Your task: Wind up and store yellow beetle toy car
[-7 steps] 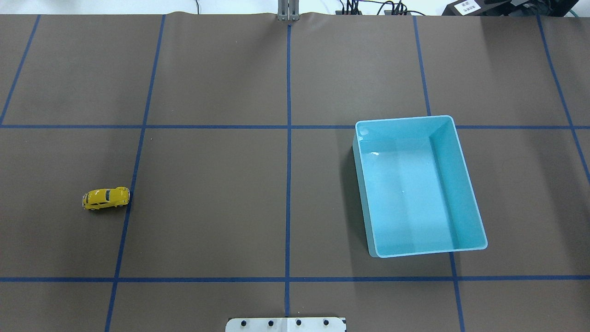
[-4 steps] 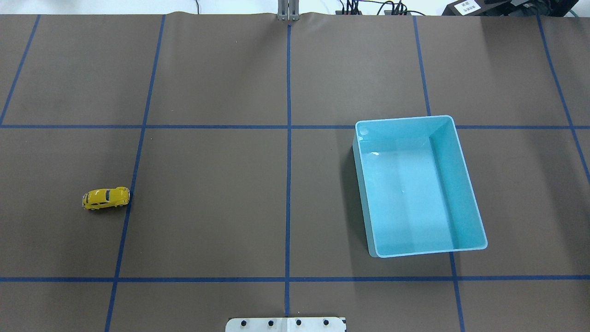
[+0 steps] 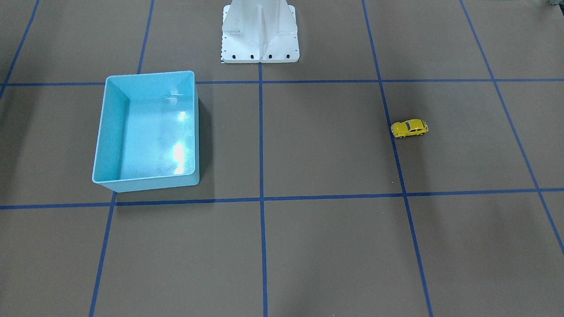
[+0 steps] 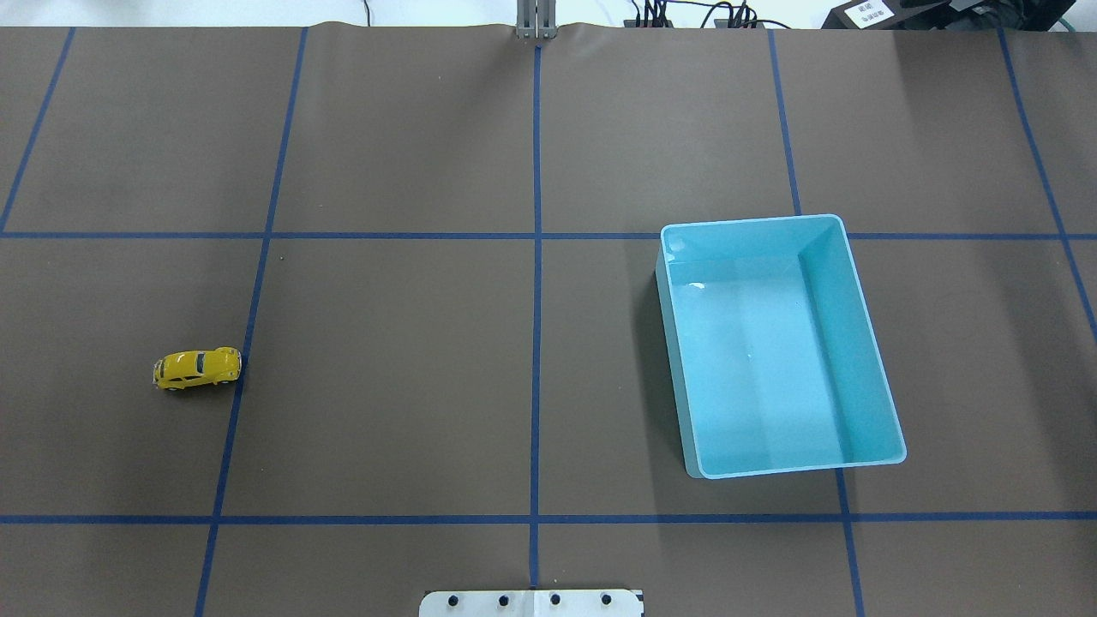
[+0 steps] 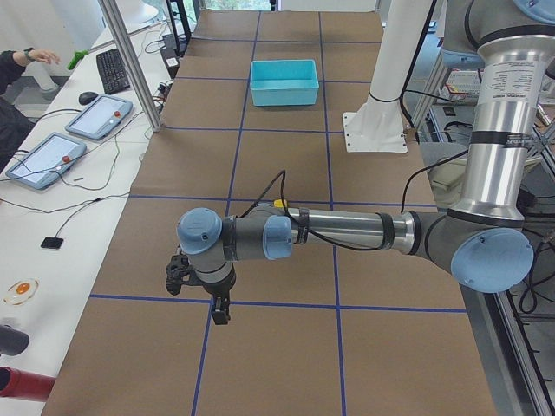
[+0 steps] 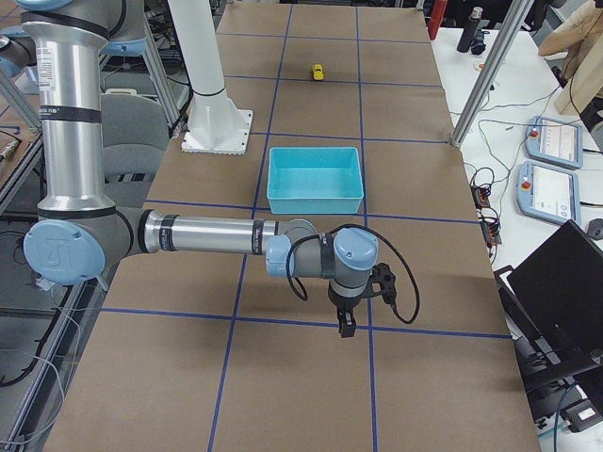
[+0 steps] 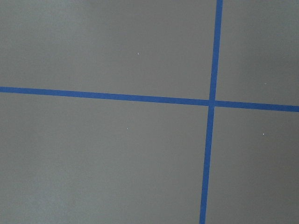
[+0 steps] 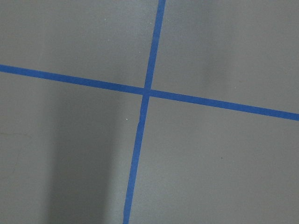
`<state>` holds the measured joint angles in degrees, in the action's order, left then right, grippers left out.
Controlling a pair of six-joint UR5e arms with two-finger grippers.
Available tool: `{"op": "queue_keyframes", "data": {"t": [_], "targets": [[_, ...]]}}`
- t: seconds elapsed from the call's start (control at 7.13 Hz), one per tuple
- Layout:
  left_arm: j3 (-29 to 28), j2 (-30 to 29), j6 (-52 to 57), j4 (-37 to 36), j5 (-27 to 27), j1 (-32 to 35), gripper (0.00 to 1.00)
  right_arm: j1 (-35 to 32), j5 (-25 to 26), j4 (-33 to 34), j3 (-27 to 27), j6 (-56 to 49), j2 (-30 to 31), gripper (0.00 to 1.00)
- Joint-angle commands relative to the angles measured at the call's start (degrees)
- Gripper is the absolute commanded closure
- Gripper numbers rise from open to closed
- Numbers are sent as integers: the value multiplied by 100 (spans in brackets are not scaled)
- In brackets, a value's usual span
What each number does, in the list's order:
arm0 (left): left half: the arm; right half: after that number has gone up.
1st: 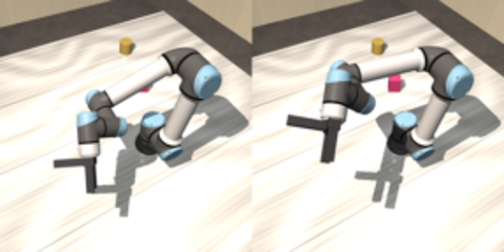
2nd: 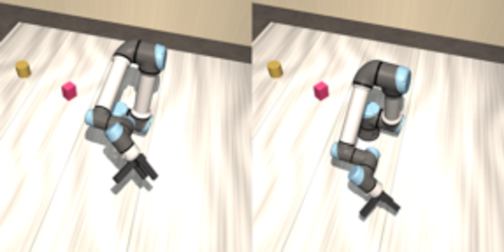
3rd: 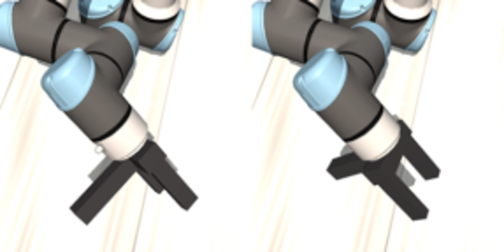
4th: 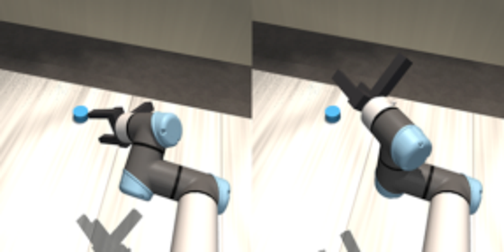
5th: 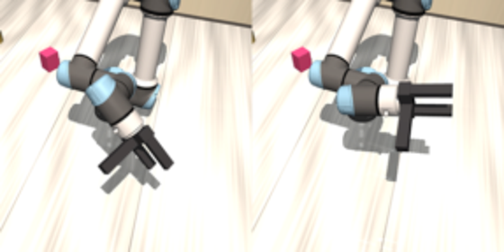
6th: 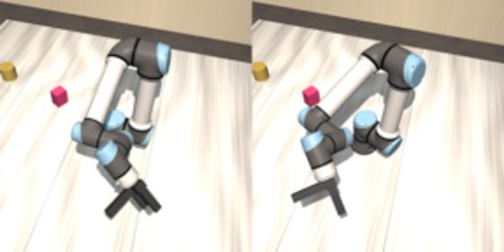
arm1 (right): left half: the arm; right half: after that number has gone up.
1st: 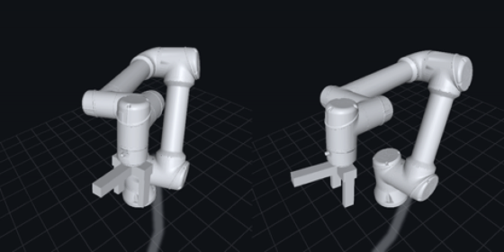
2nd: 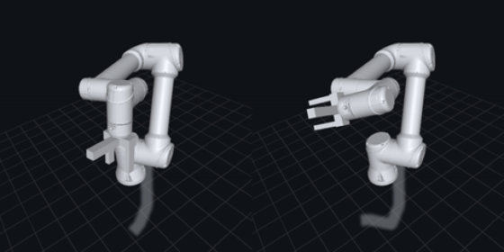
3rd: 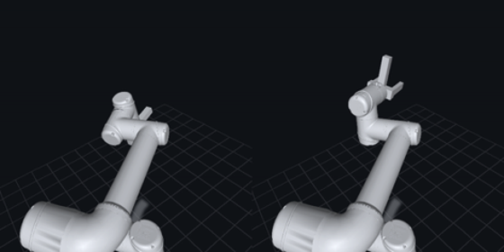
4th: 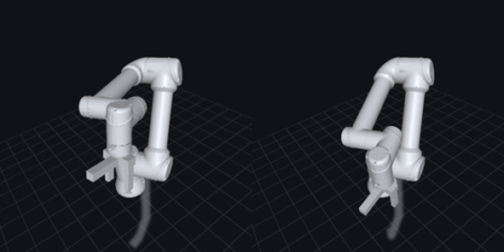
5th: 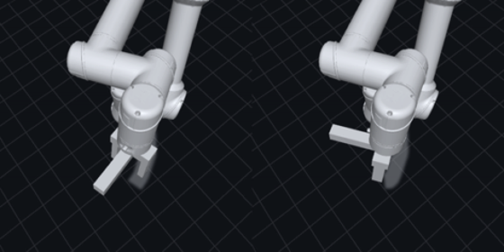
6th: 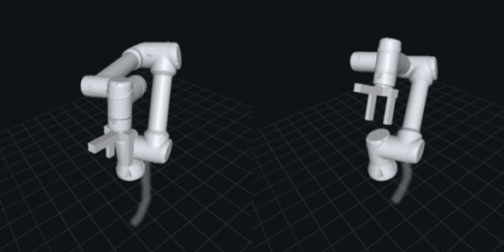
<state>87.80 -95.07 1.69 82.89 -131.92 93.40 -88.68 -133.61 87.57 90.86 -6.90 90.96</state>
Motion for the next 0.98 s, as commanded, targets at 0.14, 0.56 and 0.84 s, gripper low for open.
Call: {"op": "queue_keyframes", "data": {"t": [0.14,0.56,0.84], "targets": [[17,-12,7,-1,0,2,0,52,-139,-12,107,-4,-78,0],[113,-47,-2,-79,0,-15,0,70,-156,-4,80,-4,-17,0],[594,-913,7,-1401,70,-224,0,70,-148,-4,63,-13,10,0]]}}
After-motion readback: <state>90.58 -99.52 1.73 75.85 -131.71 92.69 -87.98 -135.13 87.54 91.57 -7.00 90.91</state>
